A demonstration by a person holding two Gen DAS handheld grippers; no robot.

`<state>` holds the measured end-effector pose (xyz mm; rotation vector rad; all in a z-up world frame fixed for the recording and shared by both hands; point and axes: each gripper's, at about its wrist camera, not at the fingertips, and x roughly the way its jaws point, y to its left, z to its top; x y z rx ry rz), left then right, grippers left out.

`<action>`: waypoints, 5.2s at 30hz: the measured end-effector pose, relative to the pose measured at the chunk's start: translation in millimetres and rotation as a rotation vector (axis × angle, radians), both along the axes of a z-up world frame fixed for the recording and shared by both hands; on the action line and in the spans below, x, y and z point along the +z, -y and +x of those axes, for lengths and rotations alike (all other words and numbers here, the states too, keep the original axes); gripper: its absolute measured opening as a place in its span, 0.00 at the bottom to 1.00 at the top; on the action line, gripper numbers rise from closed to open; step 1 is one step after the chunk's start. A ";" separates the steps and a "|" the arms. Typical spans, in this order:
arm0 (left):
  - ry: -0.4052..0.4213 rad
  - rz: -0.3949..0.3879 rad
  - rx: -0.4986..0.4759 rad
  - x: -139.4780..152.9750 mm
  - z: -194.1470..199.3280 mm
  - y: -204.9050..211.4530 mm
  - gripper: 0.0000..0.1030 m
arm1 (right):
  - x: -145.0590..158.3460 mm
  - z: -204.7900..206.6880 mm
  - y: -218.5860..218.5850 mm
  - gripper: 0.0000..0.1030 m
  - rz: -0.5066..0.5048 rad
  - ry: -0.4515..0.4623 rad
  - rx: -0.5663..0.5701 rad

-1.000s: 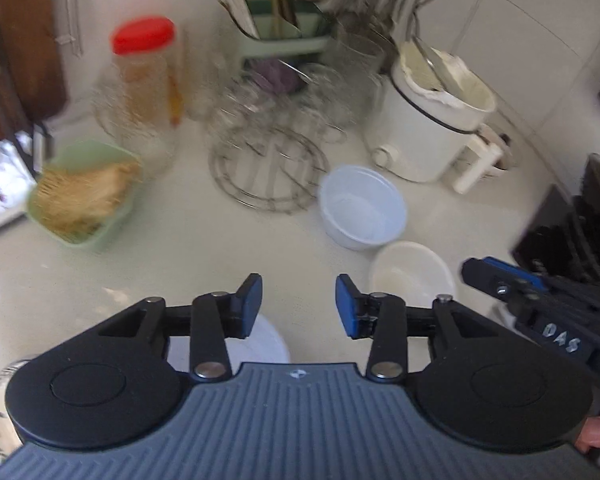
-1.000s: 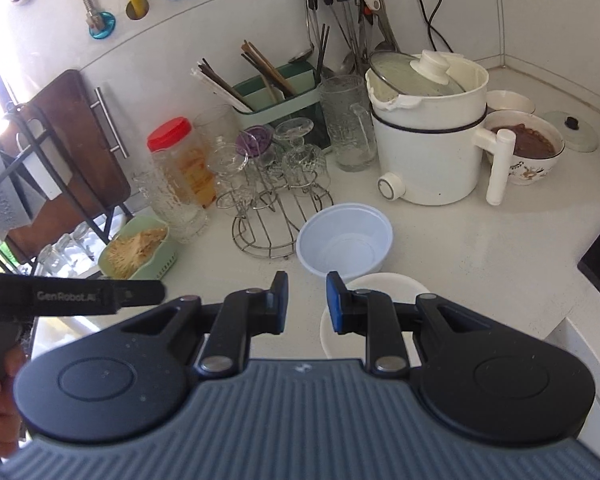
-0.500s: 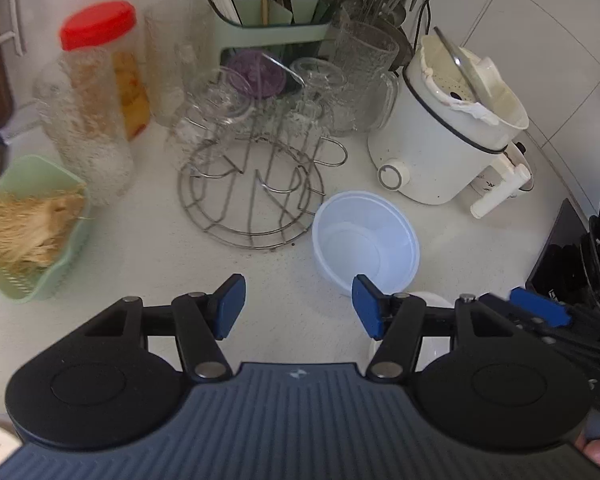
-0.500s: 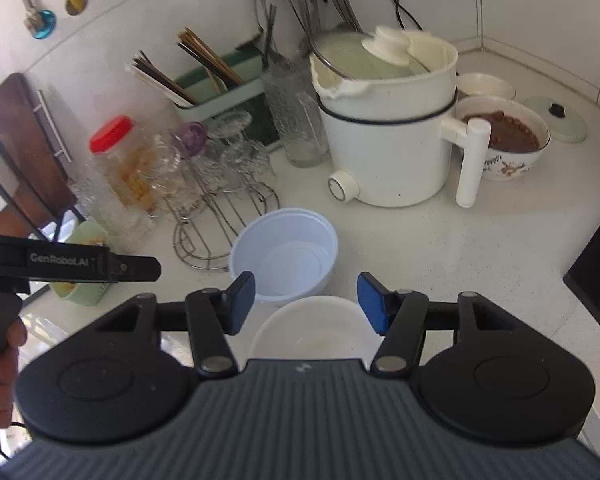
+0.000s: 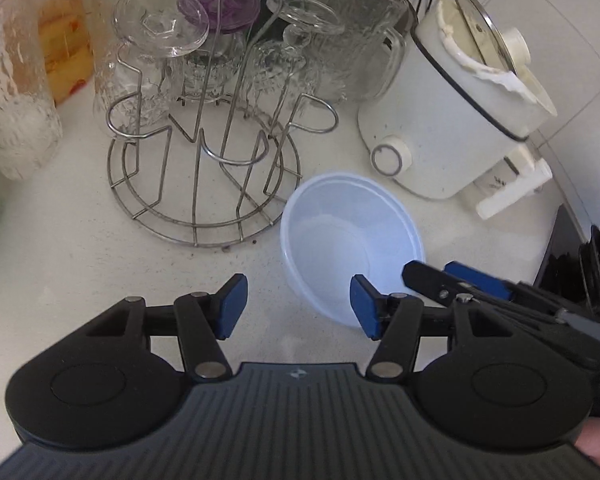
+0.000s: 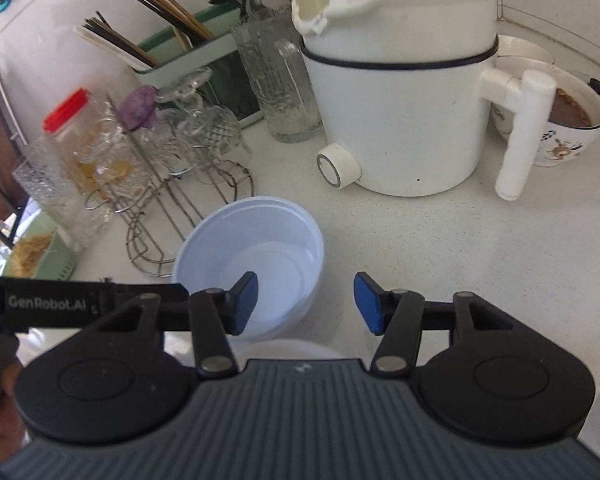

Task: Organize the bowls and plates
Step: 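Lower the translucent bowl into the white bowl with both grippers, then open both grippers and release the nested bowls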

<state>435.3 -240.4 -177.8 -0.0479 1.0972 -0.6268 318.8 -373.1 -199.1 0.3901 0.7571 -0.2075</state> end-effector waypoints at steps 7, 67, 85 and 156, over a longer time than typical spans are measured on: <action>-0.006 -0.013 0.015 -13.8 8.7 4.7 0.34 | -13.0 11.3 -3.1 0.20 0.030 -0.008 0.014; 0.100 -0.079 0.057 128.8 -81.3 -123.7 0.28 | 108.5 -67.1 -100.6 0.21 0.084 0.120 0.069; 0.089 -0.045 0.241 120.5 -98.6 -200.7 0.28 | 101.6 -45.7 -164.3 0.21 0.076 0.061 0.273; 0.095 -0.008 0.331 105.3 -122.5 -233.1 0.62 | 100.0 -60.2 -185.9 0.40 -0.026 -0.042 0.352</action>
